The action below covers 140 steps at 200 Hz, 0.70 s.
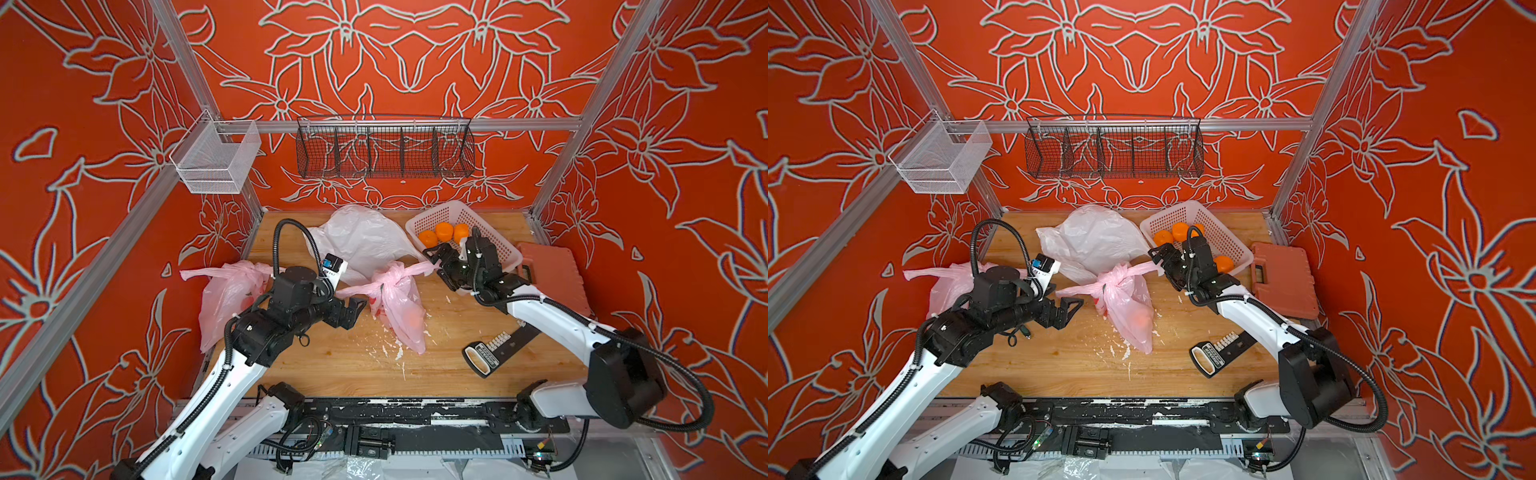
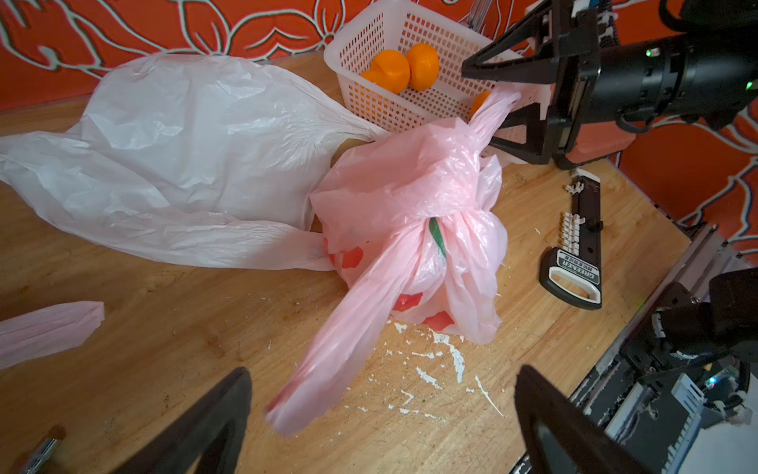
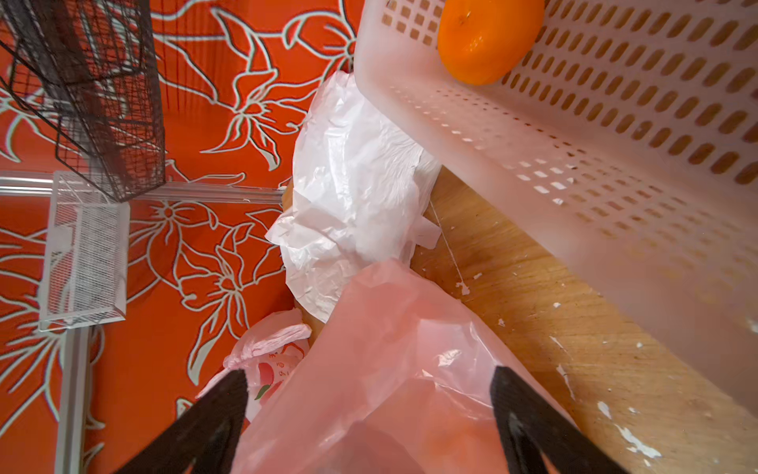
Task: Place the oranges into plastic bags & tie knots
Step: Tie the plastic bag at the center of the board.
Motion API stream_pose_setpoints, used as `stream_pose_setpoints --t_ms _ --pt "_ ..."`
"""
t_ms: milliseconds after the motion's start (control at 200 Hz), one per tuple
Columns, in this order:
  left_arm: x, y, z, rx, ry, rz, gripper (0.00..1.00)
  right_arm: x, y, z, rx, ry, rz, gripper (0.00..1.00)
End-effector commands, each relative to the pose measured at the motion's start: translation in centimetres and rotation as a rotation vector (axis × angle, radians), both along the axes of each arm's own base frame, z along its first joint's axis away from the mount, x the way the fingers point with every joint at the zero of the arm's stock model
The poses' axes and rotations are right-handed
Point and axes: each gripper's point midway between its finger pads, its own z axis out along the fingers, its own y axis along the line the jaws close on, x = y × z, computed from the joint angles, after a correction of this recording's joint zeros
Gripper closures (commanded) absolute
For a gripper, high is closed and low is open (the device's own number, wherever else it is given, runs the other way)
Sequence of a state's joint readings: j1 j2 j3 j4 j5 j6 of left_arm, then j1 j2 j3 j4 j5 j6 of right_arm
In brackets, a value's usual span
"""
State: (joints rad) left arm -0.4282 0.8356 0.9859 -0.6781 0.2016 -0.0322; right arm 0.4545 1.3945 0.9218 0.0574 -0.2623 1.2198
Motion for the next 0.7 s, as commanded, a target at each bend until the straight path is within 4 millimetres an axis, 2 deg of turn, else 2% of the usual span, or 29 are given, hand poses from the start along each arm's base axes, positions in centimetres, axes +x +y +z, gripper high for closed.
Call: stream_pose_setpoints --t_ms 0,125,245,310,390,440,565,696 --pt "-0.7 -0.6 -0.6 0.004 0.052 -0.064 0.03 0.5 0.9 2.1 0.093 -0.039 0.000 0.27" --pt "-0.6 -0.5 -1.0 0.021 0.070 -0.063 0.03 0.4 0.4 2.8 0.067 -0.065 -0.010 0.63" --pt "-0.5 -0.7 -1.2 0.028 0.096 -0.079 0.03 0.3 0.1 3.3 0.036 -0.080 -0.007 0.79" --pt "-0.9 -1.3 -1.0 0.011 0.111 -0.120 0.02 0.2 0.0 3.5 0.026 -0.086 -0.004 0.85" --pt "-1.4 -1.6 -1.2 0.006 0.139 -0.149 0.00 0.3 0.1 3.6 0.011 -0.091 0.005 0.97" --pt "-1.7 -1.7 -1.4 0.008 0.158 -0.160 0.03 0.3 0.2 3.9 0.005 -0.096 0.012 1.00" --pt "-1.8 -0.8 -2.4 0.060 0.189 -0.125 0.14 0.5 0.2 4.5 -0.016 -0.112 0.026 1.00" --pt "-0.2 0.6 -2.1 0.109 0.137 -0.032 0.31 0.5 0.4 4.9 -0.030 -0.121 0.041 1.00"
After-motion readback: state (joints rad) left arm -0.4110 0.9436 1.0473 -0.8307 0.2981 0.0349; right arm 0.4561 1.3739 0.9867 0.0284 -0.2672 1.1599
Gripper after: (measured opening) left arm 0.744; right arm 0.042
